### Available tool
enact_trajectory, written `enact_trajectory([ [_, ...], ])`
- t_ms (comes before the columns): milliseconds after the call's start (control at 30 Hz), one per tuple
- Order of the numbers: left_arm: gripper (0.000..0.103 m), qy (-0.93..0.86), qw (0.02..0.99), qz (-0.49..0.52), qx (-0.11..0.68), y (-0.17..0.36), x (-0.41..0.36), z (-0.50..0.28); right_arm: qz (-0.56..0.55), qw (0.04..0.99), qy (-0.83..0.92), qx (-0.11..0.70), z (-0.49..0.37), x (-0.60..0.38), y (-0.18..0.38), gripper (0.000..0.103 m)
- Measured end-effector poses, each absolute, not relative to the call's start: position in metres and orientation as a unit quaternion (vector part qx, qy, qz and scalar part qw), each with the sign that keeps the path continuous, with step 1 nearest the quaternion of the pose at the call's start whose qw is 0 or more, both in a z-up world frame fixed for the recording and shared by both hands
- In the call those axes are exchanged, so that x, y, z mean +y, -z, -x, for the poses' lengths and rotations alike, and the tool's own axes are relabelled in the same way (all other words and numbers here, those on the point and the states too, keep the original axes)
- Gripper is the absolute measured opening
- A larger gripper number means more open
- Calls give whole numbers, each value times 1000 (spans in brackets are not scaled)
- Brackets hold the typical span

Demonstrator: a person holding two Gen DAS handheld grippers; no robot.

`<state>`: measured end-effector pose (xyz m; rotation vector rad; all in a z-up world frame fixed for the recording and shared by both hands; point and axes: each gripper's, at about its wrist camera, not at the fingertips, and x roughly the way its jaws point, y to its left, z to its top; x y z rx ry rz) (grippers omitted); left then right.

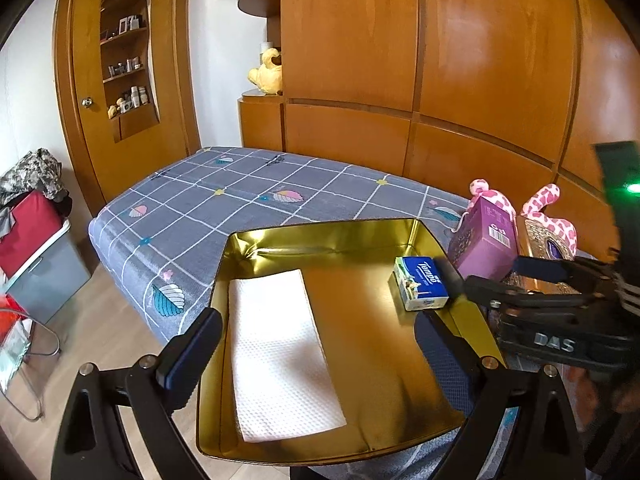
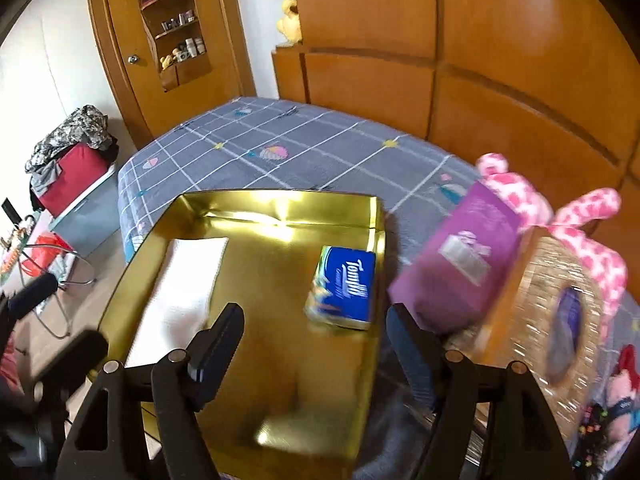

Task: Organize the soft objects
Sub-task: 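Carry the blue Tempo pack over the gold tray and release it with the right gripper, then move both grippers back toward the pile of soft toys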

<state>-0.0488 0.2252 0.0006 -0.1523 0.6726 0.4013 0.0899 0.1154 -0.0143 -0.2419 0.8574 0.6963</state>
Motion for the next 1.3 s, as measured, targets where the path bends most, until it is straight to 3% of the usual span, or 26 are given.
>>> enact_trajectory([
  [900,97,-128,936,13,328,-6,168,45,71,909,-244,331,-57,-4,-27,75],
  [1300,97,19,939,-46,341,-6,87,18,16,931,-94,351,-68,-143,-17,75],
])
